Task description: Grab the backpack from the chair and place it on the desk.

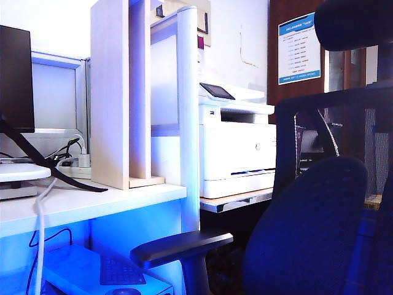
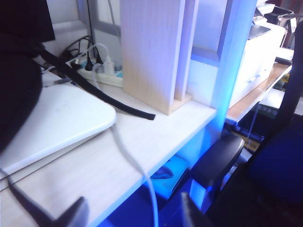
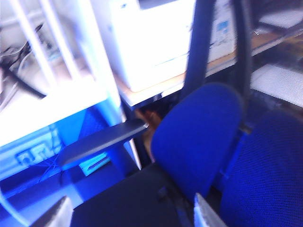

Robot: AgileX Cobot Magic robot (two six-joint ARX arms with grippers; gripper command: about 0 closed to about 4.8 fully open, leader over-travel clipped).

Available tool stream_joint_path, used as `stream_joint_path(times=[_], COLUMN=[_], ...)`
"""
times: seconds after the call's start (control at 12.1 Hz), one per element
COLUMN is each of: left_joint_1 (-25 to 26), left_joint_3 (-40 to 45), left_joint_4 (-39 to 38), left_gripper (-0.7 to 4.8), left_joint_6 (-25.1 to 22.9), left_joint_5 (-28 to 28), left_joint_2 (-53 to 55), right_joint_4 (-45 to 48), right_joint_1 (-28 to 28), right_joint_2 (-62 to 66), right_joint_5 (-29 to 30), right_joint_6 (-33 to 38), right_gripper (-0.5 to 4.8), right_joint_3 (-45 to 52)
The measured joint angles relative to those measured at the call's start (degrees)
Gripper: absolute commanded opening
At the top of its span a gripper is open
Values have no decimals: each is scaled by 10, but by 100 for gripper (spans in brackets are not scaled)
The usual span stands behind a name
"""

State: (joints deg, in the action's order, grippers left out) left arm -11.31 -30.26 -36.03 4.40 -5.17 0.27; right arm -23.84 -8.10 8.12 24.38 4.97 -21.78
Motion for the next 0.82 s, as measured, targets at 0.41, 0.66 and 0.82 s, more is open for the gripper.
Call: stream_joint_path(times=[0.41, 0.66, 0.82], left_joint_1=[0, 0, 0], left_joint_3=[151, 195, 227], left_joint_4=[142, 210, 239], left_gripper=[-6, -6, -6], left_joint_6=[41, 33, 13], left_joint_5=[-54, -54, -51], left_joint_2=[-1, -1, -1], right_joint_4=[112, 187, 218], right_joint_1=[0, 0, 0], right_joint_2=[1, 1, 1], right_joint_5=[-38, -27, -16], right_joint_6=[34, 18, 16], right_gripper=[56, -8, -8], right_joint_3=[135, 194, 212])
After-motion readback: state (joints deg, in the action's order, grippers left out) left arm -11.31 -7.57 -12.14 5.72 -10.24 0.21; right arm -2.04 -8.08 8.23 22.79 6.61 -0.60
